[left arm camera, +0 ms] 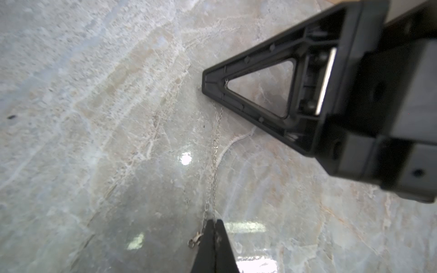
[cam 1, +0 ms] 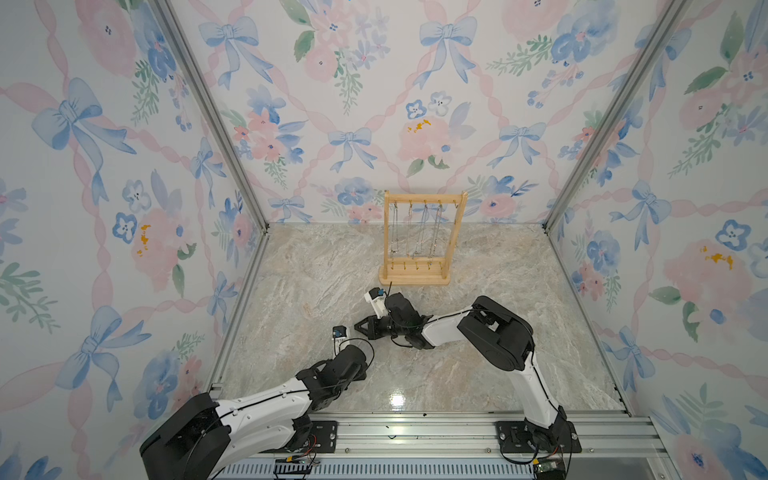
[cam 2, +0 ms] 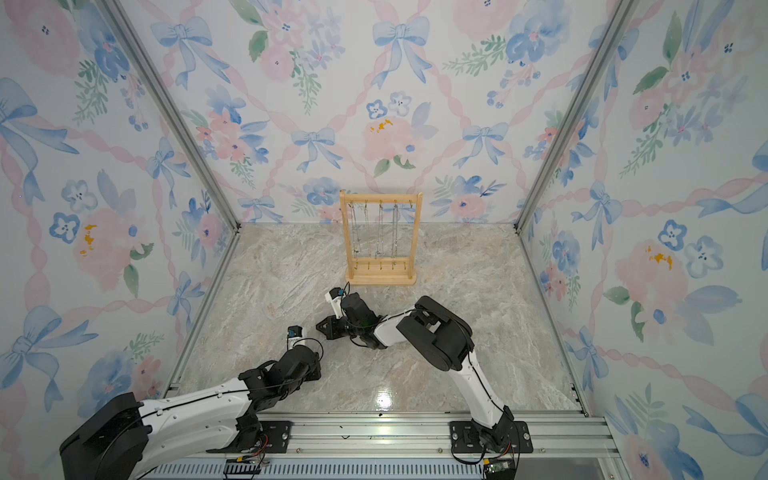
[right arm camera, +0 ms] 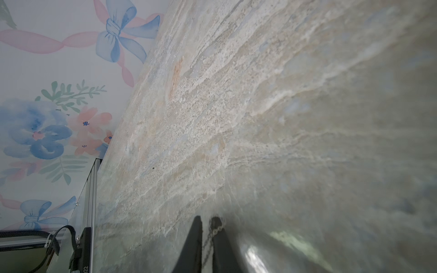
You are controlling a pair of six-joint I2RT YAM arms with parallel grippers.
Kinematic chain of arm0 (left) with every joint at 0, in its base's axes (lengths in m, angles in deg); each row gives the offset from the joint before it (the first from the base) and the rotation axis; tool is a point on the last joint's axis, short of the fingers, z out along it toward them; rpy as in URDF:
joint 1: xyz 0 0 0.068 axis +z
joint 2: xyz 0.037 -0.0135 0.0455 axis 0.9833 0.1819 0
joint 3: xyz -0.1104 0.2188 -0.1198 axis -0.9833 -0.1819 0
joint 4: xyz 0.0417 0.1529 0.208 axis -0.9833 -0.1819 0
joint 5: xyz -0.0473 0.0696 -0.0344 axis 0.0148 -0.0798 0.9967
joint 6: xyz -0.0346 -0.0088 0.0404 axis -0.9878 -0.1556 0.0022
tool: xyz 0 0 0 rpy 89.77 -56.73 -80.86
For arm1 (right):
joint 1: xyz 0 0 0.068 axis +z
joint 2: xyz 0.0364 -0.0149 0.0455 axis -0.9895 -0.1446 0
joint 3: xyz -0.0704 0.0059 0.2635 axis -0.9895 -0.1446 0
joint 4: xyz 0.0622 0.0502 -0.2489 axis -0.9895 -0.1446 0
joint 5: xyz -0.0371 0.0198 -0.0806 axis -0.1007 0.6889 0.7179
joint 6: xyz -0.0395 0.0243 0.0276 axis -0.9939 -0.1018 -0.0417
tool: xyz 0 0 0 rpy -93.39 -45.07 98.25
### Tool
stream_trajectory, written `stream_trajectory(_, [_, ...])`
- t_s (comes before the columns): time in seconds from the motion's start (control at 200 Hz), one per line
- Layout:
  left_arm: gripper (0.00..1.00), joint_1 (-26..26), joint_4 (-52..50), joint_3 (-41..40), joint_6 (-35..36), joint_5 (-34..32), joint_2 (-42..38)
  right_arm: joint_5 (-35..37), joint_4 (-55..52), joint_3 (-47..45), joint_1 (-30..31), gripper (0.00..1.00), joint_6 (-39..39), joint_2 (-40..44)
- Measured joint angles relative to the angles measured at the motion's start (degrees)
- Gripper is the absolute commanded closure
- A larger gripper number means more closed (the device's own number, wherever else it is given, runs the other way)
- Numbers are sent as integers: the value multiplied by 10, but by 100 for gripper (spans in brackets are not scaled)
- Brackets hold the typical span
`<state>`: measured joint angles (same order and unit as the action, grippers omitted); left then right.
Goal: Take the necklace off the jewelry display stand
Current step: Place the necklace at the center of the board.
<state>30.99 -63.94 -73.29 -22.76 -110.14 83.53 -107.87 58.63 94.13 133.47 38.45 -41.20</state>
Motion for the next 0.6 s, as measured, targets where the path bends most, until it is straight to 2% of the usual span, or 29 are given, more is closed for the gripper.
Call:
stream_trajectory(0.355, [100,-2,-6,-1,-4,0,-5,15,-18,6,0,75,-8,7])
stream_trajectory(0.6, [100,-2,-12,-2,-11,0,-13,26,-29,6,-1,73,-9,12])
